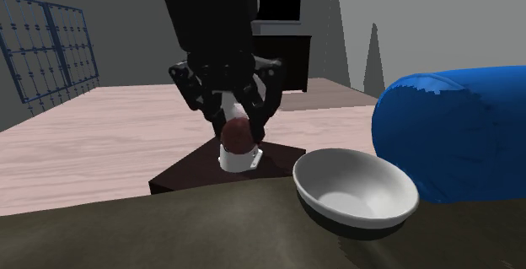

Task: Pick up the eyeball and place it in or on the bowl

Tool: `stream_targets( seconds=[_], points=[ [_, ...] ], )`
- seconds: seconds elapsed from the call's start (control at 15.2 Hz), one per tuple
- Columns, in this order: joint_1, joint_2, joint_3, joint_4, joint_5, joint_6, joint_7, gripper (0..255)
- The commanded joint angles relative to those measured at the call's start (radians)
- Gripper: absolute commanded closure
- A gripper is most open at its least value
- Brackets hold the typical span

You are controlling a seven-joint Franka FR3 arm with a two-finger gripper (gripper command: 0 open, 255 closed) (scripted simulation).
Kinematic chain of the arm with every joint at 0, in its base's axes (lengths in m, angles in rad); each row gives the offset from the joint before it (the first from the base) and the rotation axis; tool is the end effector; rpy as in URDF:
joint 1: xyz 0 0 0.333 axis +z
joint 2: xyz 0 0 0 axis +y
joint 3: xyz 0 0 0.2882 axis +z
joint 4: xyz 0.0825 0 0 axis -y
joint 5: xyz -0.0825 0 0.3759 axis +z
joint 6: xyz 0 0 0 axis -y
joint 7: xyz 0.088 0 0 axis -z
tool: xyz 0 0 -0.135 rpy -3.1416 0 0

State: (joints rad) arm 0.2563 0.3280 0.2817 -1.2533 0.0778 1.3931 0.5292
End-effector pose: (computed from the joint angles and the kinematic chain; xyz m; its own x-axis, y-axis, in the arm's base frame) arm 0.5279 0.2991 0.5168 0.9723 0.0159 -0.2333 0.0027 -0.9984 -0.0567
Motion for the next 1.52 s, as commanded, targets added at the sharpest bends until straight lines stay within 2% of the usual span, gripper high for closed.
stream_targets(
  seconds=[0.0, 0.4, 0.86, 1.45],
  points=[
    [0.004, 0.01, 0.001, 0.04, -0.002, -0.03, 0.007, 255],
    [0.086, -0.015, 0.046, 0.003, 0.012, 0.001, 0.133, 255],
    [0.196, 0.01, 0.098, 0.035, 0.01, 0.018, 0.29, 255],
    [0.188, -0.021, 0.098, -0.116, 0.019, 0.139, 0.274, 255]
  ],
)
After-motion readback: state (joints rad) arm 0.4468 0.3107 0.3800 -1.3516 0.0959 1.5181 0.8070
